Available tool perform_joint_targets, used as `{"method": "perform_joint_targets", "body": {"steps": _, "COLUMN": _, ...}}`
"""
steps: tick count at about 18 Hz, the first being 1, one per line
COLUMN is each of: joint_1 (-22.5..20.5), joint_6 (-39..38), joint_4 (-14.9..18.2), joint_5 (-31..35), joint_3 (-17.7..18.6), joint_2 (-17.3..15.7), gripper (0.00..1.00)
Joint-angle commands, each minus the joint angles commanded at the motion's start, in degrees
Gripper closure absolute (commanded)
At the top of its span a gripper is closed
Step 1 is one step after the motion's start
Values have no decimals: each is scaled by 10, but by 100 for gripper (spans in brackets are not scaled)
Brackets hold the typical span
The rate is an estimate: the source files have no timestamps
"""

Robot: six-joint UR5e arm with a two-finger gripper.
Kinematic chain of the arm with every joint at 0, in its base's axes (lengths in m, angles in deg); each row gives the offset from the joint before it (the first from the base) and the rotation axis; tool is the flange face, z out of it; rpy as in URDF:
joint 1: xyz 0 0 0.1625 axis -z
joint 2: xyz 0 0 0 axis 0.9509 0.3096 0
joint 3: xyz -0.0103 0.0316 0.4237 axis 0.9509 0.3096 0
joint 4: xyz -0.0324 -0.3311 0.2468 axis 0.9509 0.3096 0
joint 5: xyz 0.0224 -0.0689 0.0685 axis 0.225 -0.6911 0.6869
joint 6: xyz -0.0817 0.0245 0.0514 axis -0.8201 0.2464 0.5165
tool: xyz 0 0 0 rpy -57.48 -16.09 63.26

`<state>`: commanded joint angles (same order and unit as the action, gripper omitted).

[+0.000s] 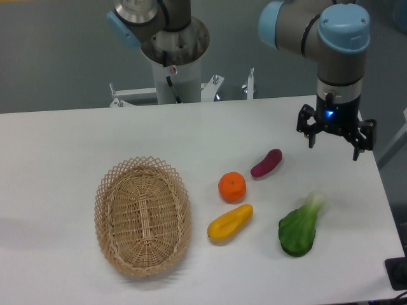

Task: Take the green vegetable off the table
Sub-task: 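Move the open gripper down toward the green bok choy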

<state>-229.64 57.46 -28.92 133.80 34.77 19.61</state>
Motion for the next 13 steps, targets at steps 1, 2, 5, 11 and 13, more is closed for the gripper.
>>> {"method": "perform_joint_targets", "body": {"steps": 1, "joint_1": 0, "joint_6": -1, "joint_4": -1, "joint_5": 0, "joint_3": 1, "joint_2": 1, "gripper": 1}}
{"method": "perform_joint_targets", "body": {"steps": 2, "joint_1": 1, "joint_6": -3, "joint_4": -1, "joint_5": -1, "joint_3": 4, "joint_2": 1, "gripper": 1}}
{"method": "perform_joint_targets", "body": {"steps": 5, "joint_1": 1, "joint_6": 0, "joint_4": -2, "joint_5": -1, "joint_3": 6, "joint_2": 3, "gripper": 1}}
{"method": "perform_joint_targets", "body": {"steps": 11, "joint_1": 1, "joint_6": -8, "joint_4": -12, "joint_5": -1, "joint_3": 27, "joint_2": 5, "gripper": 0}}
{"method": "perform_joint_targets", "body": {"steps": 13, "joint_1": 1, "joint_6": -11, "joint_4": -25, "joint_5": -1, "joint_3": 41, "joint_2": 5, "gripper": 0}}
